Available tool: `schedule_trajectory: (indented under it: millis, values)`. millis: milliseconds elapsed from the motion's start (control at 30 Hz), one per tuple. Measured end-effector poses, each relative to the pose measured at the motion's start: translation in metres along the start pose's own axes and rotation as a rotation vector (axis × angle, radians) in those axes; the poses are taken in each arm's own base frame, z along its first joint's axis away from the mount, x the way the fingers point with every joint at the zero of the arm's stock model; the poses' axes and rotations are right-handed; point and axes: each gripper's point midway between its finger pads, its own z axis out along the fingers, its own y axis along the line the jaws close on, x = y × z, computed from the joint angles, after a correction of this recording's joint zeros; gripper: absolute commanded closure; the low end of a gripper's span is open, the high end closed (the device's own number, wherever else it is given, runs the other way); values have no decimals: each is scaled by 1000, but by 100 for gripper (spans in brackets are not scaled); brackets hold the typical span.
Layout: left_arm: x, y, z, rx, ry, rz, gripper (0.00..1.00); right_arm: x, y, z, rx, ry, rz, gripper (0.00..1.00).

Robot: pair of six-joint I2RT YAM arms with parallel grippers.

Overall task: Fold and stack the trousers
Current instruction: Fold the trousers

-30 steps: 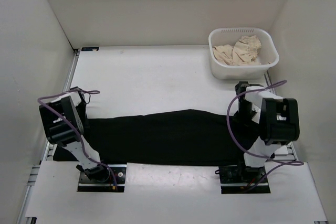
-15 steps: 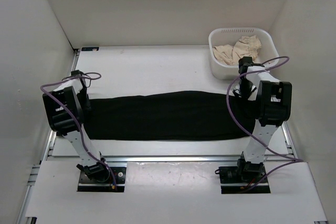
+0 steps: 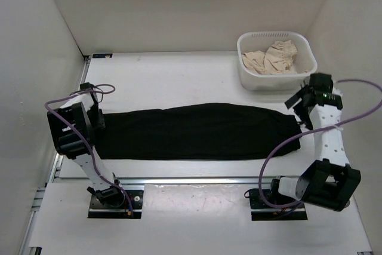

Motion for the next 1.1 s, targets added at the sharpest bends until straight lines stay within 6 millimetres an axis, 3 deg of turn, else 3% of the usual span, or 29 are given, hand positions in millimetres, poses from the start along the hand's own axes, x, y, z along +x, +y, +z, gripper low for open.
schedule_trajectory:
  millis: [100, 200, 267, 367, 433, 467, 500, 567, 600, 633, 867, 967, 1033, 1100]
  values:
    - [3, -3, -1, 19, 1, -1, 38, 42, -35, 22, 67, 117, 67, 1]
    - [7, -5, -2, 33, 5, 0, 37, 89, -58, 56, 126, 276, 117, 1]
    - [11, -7, -3, 42, 8, -1, 37, 103, -67, 71, 159, 335, 139, 1]
    - [19, -9, -5, 55, 16, 0, 37, 102, -69, 95, 176, 346, 157, 2]
    - [26, -10, -5, 61, 27, 2, 37, 106, -70, 110, 186, 366, 162, 10]
    - [28, -10, -6, 64, 29, 1, 37, 105, -70, 113, 193, 376, 159, 22]
    - [30, -11, -6, 68, 32, 1, 37, 101, -69, 115, 187, 366, 160, 45]
    - [34, -12, -7, 74, 41, 1, 37, 98, -67, 117, 176, 353, 163, 68]
    - [36, -12, -7, 76, 48, 3, 37, 97, -66, 119, 171, 345, 174, 91]
    - [38, -13, -7, 78, 53, 4, 37, 95, -66, 120, 166, 340, 179, 97]
    - [44, -19, -9, 102, 78, 20, 37, 77, -75, 125, 175, 270, 212, 100]
    - [46, -29, -12, 105, 78, 61, 37, 59, -80, 115, 198, 178, 172, 100]
    - [48, -38, -15, 106, 78, 102, 37, 44, -73, 99, 201, 94, 114, 100]
    - [50, -45, -17, 103, 80, 136, 37, 31, -48, 79, 181, 1, 12, 100]
